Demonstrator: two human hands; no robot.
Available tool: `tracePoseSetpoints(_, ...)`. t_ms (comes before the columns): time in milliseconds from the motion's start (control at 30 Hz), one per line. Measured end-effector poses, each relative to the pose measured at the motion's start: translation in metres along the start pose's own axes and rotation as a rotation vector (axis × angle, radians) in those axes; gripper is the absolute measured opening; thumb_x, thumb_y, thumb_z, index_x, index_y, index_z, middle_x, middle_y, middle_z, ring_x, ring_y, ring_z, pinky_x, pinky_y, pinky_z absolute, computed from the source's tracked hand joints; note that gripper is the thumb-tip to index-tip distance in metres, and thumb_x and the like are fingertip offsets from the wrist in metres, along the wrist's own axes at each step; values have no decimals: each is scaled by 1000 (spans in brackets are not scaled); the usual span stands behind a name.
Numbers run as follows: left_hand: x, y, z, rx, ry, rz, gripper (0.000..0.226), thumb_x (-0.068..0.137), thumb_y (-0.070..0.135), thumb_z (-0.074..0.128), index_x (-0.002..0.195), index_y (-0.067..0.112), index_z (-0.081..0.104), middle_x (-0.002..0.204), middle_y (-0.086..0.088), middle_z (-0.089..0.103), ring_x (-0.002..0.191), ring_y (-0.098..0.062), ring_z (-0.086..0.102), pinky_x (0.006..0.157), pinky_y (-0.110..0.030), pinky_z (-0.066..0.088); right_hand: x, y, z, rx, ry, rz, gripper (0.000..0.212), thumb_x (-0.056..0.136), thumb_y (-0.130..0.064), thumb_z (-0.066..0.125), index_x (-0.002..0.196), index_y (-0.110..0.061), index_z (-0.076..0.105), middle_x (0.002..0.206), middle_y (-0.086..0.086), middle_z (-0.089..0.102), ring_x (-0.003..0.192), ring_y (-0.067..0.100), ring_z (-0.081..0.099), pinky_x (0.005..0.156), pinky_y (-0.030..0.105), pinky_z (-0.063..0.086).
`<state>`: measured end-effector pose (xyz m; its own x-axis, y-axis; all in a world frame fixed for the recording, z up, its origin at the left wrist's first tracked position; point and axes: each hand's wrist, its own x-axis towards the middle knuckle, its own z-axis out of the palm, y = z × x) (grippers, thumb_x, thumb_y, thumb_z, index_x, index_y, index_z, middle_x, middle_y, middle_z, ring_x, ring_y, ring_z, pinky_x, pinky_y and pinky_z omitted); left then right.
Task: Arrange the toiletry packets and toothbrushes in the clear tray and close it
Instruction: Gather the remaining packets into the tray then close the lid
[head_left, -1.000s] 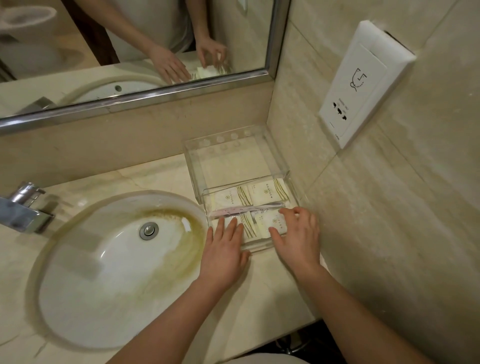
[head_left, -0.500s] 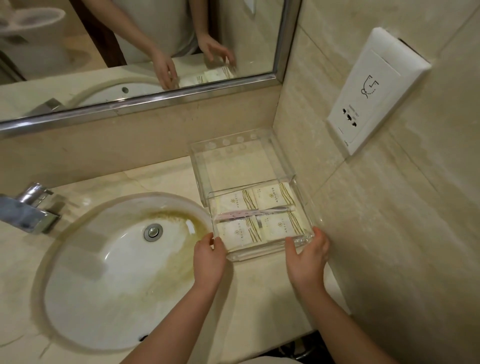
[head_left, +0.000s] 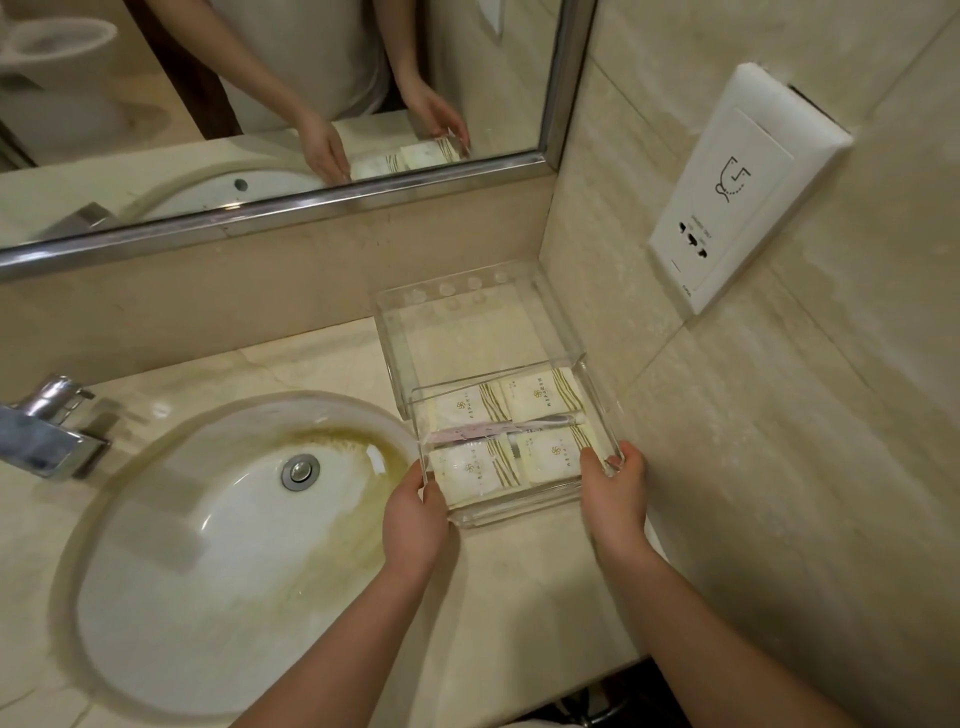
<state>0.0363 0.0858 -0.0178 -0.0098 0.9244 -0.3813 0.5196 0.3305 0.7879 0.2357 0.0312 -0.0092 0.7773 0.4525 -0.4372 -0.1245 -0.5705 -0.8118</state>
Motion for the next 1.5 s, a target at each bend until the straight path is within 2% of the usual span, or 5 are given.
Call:
tracePoseSetpoints(533, 1, -2, 3, -49, 62, 11, 38, 96, 16, 41, 122, 30, 65, 98, 7, 72, 91, -16, 65, 81, -37, 55, -2, -6, 1, -63, 28, -97, 65, 89, -35, 65, 145, -15, 37, 139, 6, 49, 123, 25, 52, 95, 30, 41)
tracePoseSetpoints(900, 0, 4, 13, -27, 132, -26, 44, 93, 8, 39, 127, 25, 62, 77, -3, 66, 68, -22, 59, 62, -31, 45, 1, -10, 12, -59, 39, -108, 73, 87, -39, 66, 148, -18, 31, 147, 6, 41, 131, 26, 47, 107, 44, 43)
tracePoseSetpoints(1133, -5, 9, 17, -49, 184, -32, 48, 94, 7, 38, 133, 27, 58, 81, -5, 69, 71, -24, 61, 63, -31, 46, -18, -4, 15, 252, 6, -79, 69, 95, -19, 61, 153, -31, 25, 132, -12, 42, 111, 12, 52, 91, 26, 40)
tracePoseSetpoints(1367, -7, 3, 18, -28, 196, 22, 41, 98, 11, 39, 133, 20, 58, 99, -1, 72, 82, -22, 65, 69, -28, 46, -21, 23, 18, 601, 26, 94, 48, 94, 7, 53, 132, -20, 37, 137, 19, 53, 99, 18, 64, 80, 32, 54)
tracePoseSetpoints(1500, -5, 4, 18, -59, 227, 12, 42, 98, 11, 40, 135, 20, 57, 102, -6, 72, 79, -21, 64, 68, -26, 43, -13, 13, 19, 666, -26, 160, 40, 95, 10, 51, 127, -14, 44, 120, 12, 60, 91, 18, 65, 77, 30, 54)
